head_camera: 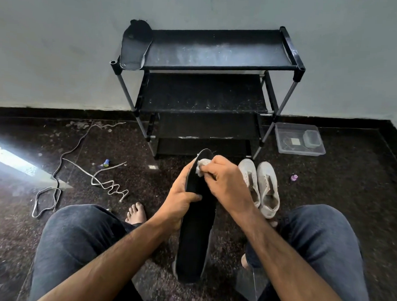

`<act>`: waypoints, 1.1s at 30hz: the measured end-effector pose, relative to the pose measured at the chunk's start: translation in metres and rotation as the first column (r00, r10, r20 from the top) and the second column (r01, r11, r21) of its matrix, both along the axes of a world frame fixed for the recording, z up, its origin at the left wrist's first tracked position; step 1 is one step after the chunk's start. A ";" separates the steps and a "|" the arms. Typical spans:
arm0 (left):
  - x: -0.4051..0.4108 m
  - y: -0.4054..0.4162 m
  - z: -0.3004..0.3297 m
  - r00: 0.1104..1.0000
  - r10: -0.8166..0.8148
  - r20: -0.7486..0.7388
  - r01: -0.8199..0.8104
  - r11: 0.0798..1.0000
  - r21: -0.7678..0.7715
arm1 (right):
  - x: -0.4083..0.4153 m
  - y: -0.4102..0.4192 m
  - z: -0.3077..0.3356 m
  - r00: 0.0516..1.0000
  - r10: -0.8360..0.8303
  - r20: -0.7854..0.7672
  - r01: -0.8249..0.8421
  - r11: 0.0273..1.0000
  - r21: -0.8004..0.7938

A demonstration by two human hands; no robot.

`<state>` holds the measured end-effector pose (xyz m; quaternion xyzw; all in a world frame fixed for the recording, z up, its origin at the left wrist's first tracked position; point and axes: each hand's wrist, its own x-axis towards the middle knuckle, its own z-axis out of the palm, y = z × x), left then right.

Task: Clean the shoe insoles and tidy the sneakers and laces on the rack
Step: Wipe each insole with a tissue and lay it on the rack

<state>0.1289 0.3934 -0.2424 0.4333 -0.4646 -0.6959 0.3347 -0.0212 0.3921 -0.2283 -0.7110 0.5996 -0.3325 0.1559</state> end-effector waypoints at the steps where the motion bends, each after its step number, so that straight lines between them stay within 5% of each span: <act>1: 0.001 0.000 0.001 1.000 -0.011 0.006 0.011 1.000 -0.005 | -0.007 -0.004 -0.001 0.999 -0.050 -0.018 0.050 0.999 -0.003; 7: -0.001 0.000 0.002 0.997 0.055 0.049 -0.055 0.998 0.008 | -0.045 -0.007 0.010 0.920 -0.367 0.137 0.375 0.926 -0.036; 10: -0.001 -0.002 0.000 0.994 0.090 0.069 -0.090 0.996 -0.001 | -0.028 0.004 0.022 0.971 -0.154 0.180 0.169 0.983 -0.070; 14: 0.001 -0.002 -0.004 0.999 0.044 0.013 -0.044 0.999 -0.014 | -0.003 0.008 0.005 0.996 0.088 -0.011 -0.088 0.996 0.027; 19: 0.002 -0.001 -0.002 1.000 0.021 0.002 -0.021 1.000 -0.019 | -0.024 -0.008 -0.006 0.983 -0.160 -0.085 0.160 0.987 -0.013; 22: 0.000 -0.002 -0.005 0.997 0.065 0.051 -0.065 0.998 0.006 | -0.040 -0.008 0.003 0.943 -0.327 0.069 0.331 0.942 -0.058; 25: -0.002 -0.003 -0.005 0.995 0.093 0.046 -0.094 0.995 0.015 | -0.023 0.001 0.016 0.975 -0.178 0.134 0.193 0.975 -0.112; 28: -0.003 -0.001 -0.003 0.999 0.050 0.003 -0.050 0.998 0.025 | 0.005 0.008 0.006 0.999 -0.049 0.023 0.049 0.999 -0.005; 33: 0.001 -0.002 -0.004 0.998 -0.039 -0.043 0.041 0.998 0.040 | 0.017 0.004 -0.003 0.995 -0.082 0.048 0.081 0.996 0.032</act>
